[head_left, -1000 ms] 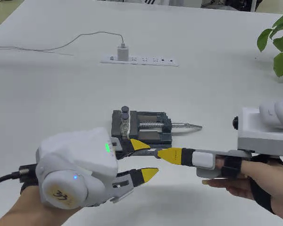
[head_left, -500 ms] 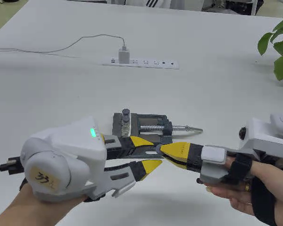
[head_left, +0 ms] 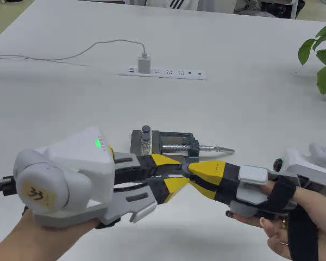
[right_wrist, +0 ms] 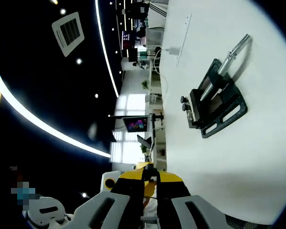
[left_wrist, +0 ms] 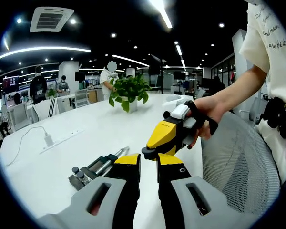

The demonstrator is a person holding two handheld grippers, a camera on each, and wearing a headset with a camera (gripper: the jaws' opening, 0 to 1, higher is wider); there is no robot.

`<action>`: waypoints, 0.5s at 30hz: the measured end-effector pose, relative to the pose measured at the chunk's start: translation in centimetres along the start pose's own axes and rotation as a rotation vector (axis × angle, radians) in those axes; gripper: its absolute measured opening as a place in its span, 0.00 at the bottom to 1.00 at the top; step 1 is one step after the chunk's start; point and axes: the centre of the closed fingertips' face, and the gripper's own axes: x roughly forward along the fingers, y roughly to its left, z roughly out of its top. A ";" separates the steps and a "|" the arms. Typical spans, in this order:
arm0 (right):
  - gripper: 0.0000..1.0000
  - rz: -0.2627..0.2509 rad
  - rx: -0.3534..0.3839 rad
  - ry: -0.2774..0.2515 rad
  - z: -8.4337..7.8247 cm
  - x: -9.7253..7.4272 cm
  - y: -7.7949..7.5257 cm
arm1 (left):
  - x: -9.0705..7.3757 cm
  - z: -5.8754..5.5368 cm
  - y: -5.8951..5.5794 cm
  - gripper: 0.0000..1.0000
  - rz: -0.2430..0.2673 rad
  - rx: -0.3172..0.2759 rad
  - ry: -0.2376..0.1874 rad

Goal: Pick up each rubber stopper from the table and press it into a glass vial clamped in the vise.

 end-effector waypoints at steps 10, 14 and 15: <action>0.04 0.042 0.069 0.003 0.2 -0.4 -0.2 | 0.0 -0.1 -0.2 0.05 -0.022 -0.052 -0.020; 0.04 0.063 0.095 0.009 0.1 -0.5 -0.1 | -0.1 0.1 -0.4 0.05 -0.034 -0.074 -0.036; 0.04 0.075 0.109 0.010 0.0 -0.5 0.0 | -0.1 0.2 -0.4 0.05 -0.039 -0.084 -0.043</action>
